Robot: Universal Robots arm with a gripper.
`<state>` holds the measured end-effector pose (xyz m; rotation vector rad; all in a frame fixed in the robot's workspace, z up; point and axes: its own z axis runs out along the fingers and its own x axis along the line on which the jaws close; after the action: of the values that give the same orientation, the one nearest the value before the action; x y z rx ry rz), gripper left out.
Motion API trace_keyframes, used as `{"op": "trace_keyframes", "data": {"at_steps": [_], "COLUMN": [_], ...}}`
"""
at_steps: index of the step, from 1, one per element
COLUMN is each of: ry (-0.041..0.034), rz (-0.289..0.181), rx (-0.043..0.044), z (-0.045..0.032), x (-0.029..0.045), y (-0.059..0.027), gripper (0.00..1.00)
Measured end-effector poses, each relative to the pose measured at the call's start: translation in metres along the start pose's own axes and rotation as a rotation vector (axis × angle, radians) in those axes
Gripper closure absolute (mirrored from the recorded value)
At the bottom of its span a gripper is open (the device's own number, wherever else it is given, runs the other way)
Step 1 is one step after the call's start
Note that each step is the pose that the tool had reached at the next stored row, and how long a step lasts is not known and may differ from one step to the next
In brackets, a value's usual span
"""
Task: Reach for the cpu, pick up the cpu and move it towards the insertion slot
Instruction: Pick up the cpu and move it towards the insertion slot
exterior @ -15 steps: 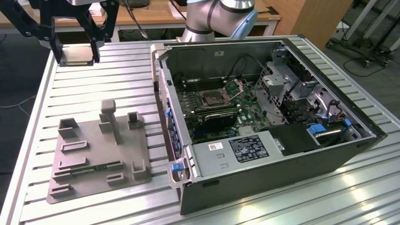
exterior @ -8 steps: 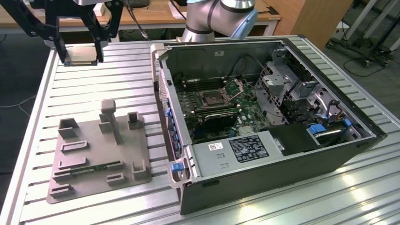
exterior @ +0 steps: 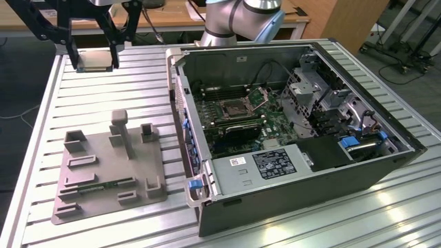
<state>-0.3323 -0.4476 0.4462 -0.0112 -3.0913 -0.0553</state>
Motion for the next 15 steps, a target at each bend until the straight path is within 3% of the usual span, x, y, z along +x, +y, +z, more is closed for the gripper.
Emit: {"op": "trace_keyframes", "data": {"at_steps": [15], "ry": [-0.0001], "rz": [0.0], "rx": [-0.0001], "z": [-0.0006], "x": [-0.0135], "y": [0.0001], "gripper": [0.45]}}
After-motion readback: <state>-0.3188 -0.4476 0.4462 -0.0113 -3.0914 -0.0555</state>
